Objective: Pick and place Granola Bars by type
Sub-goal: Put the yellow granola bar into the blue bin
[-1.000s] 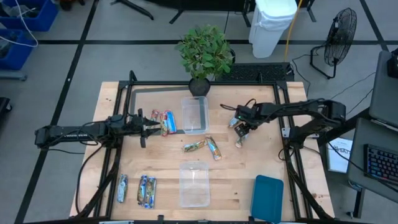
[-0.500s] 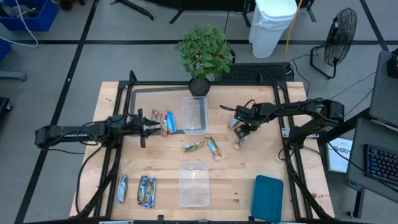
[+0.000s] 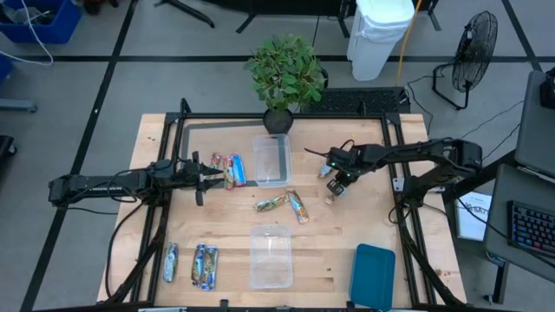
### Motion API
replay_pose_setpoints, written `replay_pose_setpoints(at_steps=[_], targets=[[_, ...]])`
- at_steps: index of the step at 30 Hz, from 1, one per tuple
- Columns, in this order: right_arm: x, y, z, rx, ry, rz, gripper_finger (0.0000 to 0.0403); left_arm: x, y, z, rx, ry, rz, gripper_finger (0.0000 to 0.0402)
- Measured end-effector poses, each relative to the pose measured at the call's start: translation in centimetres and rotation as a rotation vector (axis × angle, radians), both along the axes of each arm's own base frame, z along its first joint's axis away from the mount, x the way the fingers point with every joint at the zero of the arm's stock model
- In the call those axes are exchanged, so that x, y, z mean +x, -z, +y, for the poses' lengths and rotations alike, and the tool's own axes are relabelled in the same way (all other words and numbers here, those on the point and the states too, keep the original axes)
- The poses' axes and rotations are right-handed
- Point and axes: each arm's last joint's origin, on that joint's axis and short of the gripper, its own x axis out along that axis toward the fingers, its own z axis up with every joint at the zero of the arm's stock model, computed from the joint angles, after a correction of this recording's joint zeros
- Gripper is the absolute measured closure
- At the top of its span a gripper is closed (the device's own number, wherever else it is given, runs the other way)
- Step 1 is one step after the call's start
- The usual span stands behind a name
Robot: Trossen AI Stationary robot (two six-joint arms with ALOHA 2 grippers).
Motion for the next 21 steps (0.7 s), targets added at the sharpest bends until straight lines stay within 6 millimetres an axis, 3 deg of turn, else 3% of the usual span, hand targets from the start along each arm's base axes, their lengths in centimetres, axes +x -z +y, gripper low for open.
replay_pose_setpoints(at_steps=[11, 21], targets=[[-1.2, -5.5, 1.8, -0.125, -0.135, -0.294, 0.0402, 0.0, 0.0, 0.0, 0.000, 0.000, 0.001, 0.0270], [-4.0, -10.5, 7.2, -0.183, -0.471, -0.609, 0.0402, 0.0, 0.0, 0.0, 0.000, 0.000, 0.000, 0.0270]])
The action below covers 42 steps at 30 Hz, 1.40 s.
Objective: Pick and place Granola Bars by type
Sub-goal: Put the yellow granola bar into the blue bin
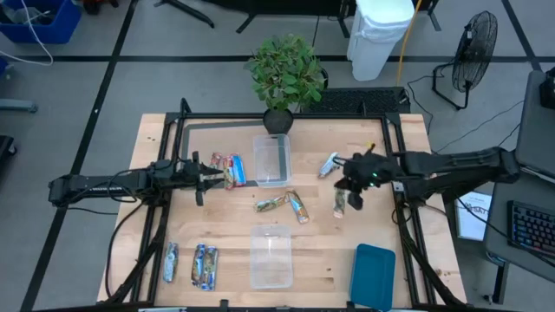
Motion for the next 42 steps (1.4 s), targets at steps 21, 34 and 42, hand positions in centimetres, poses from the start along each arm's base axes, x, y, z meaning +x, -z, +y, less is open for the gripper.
replay_pose_setpoints(at_steps=[21, 34, 42], targets=[[-3.2, 0.5, 12.6, 0.448, -0.176, 0.099, 0.0403, 0.0, 0.0, 0.0, 0.000, 0.000, 0.000, 0.0270], [-2.2, 4.6, 17.8, 0.667, -0.037, 0.355, 0.0403, 0.0, 0.0, 0.0, 0.000, 0.000, 0.000, 0.0270], [-2.8, 5.9, 17.2, 0.609, 0.039, 0.512, 0.0403, 0.0, 0.0, 0.0, 0.000, 0.000, 0.001, 0.0270]])
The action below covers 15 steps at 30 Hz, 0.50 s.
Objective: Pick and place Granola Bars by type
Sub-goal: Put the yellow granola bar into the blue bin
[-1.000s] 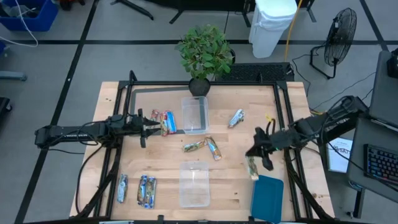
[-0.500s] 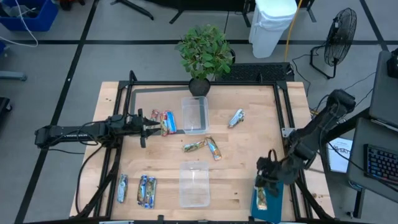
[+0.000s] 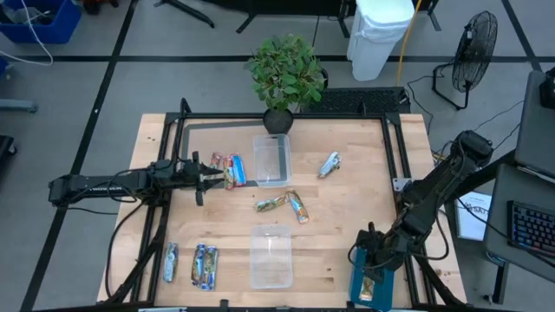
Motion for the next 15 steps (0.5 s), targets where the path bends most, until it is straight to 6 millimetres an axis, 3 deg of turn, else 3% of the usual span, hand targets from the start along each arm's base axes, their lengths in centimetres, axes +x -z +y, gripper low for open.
replay_pose_setpoints(at_steps=[15], targets=[[-0.1, 3.9, -2.0, -0.127, 0.026, 0.084, 0.0403, 0.0, 0.0, 0.0, 0.000, 0.000, -0.001, 0.0270]])
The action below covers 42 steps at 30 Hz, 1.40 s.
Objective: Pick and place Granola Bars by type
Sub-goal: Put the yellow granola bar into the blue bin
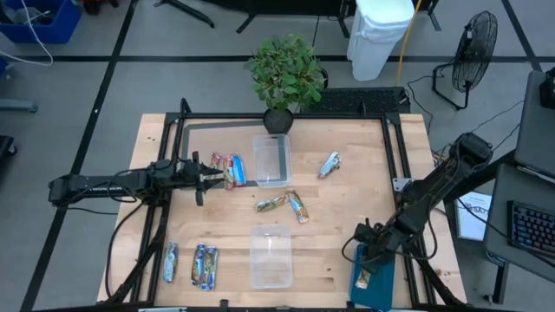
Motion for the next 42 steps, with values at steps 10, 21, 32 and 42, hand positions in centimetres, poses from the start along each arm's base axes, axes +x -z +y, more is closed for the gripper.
replay_pose_setpoints(at_steps=[10, 21, 32, 42], targets=[[0.9, 0.6, -0.9, -0.124, -0.087, -0.081, 0.0403, 0.0, 0.0, 0.0, 0.000, 0.000, 0.000, 0.0270], [1.9, 0.5, -1.7, -0.275, -0.205, -0.217, 0.0403, 0.0, 0.0, 0.0, 0.000, 0.000, -0.001, 0.0270], [2.8, 0.4, -2.6, -0.305, -0.223, -0.245, 0.0403, 0.0, 0.0, 0.0, 0.000, 0.000, 0.000, 0.0270], [3.6, 0.4, -3.8, -0.385, -0.226, -0.271, 0.0403, 0.0, 0.0, 0.0, 0.000, 0.000, -0.001, 0.0270]])
